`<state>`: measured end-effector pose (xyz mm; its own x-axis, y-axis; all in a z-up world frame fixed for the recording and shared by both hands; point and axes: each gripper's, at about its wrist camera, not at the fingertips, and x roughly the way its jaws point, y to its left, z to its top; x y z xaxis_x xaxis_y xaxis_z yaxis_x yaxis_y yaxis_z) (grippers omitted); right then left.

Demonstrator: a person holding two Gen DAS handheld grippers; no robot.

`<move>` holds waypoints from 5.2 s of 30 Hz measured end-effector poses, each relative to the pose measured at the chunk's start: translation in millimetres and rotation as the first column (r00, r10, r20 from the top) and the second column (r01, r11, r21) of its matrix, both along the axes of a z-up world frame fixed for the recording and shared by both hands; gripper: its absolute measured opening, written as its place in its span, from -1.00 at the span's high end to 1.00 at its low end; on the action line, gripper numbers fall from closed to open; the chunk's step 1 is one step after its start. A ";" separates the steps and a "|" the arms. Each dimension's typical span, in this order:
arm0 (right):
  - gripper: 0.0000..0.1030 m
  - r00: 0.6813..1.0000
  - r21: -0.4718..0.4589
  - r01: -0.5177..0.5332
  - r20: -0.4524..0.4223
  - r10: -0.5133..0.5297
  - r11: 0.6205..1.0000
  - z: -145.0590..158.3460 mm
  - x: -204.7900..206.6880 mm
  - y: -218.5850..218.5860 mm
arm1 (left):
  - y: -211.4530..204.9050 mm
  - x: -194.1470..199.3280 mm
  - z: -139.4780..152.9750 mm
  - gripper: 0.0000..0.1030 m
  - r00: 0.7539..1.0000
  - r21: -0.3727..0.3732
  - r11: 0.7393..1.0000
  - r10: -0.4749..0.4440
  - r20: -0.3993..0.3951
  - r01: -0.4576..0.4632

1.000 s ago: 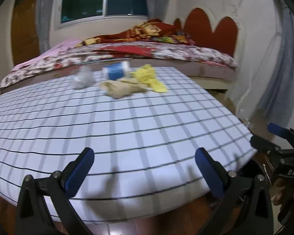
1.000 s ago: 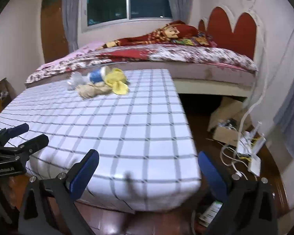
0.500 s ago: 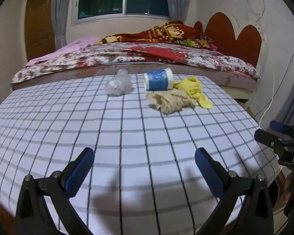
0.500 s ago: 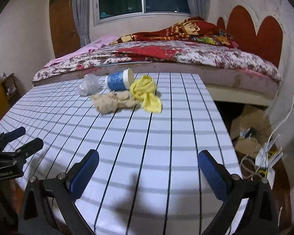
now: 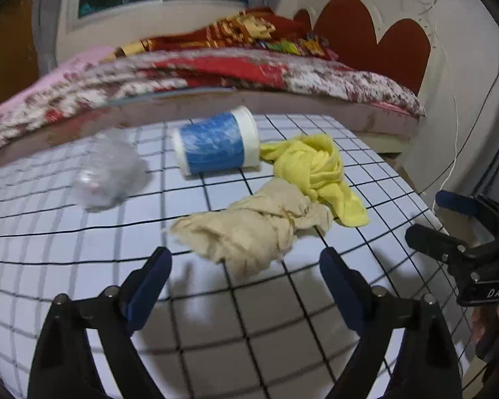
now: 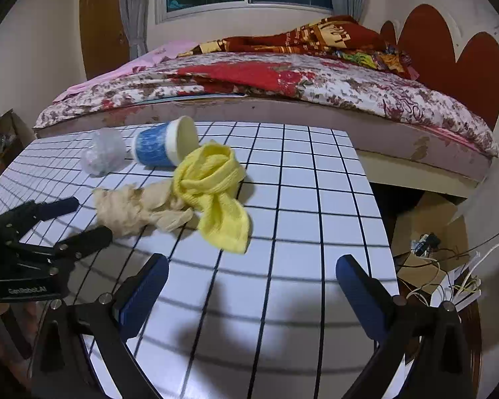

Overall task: Collect trash
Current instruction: 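Grasp the yellow cloth with the right tool while the left tool grasps the beige stocking, then carry the yellow cloth and beige stocking over the black bin with both tools, then open both tools to drop the cloth and stocking into the bin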

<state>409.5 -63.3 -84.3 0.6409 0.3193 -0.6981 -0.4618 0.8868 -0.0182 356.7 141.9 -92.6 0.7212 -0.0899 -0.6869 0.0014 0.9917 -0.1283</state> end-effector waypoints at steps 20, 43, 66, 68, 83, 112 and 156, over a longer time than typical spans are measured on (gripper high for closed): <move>-0.98 0.998 0.007 -0.038 -0.052 0.038 0.999 -18.5 37.3 35.0 | 25.1 13.6 -2.0 0.48 1.000 -0.056 0.998 -0.003 0.026 0.005; 0.43 0.999 0.061 -0.010 -0.045 0.013 0.998 -7.9 24.7 27.4 | 15.2 -19.9 11.2 0.48 0.996 0.046 0.999 0.018 0.086 -0.022; 0.43 0.992 0.096 0.027 0.119 -0.039 0.995 38.3 -132.4 -89.2 | -83.7 -128.0 39.2 0.48 0.979 0.070 0.995 -0.087 0.185 0.076; 0.43 0.990 0.105 0.038 0.130 -0.052 0.994 39.6 -143.1 -101.3 | -93.5 -135.8 40.1 0.48 0.976 0.084 0.992 -0.104 0.193 0.089; 0.43 0.973 0.173 0.140 0.156 -0.167 0.975 40.5 -186.7 -180.6 | -163.6 -163.6 48.8 0.48 0.955 0.097 0.978 -0.202 0.217 0.185; 0.43 0.923 0.200 0.337 0.123 -0.365 0.920 29.4 -231.9 -295.3 | -291.2 -186.5 38.3 0.48 0.882 0.081 0.903 -0.429 0.194 0.421; 0.42 0.917 -0.031 0.360 -0.175 -0.359 0.933 -125.0 -209.3 -370.3 | -395.0 -147.3 -82.1 0.47 0.820 0.008 0.820 -0.571 -0.044 0.572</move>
<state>200.2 -433.7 -209.3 0.5810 0.0917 -0.8087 -0.1074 0.9936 0.0356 209.4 -253.1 -174.7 0.5179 -0.4638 -0.7188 0.5640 0.8169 -0.1207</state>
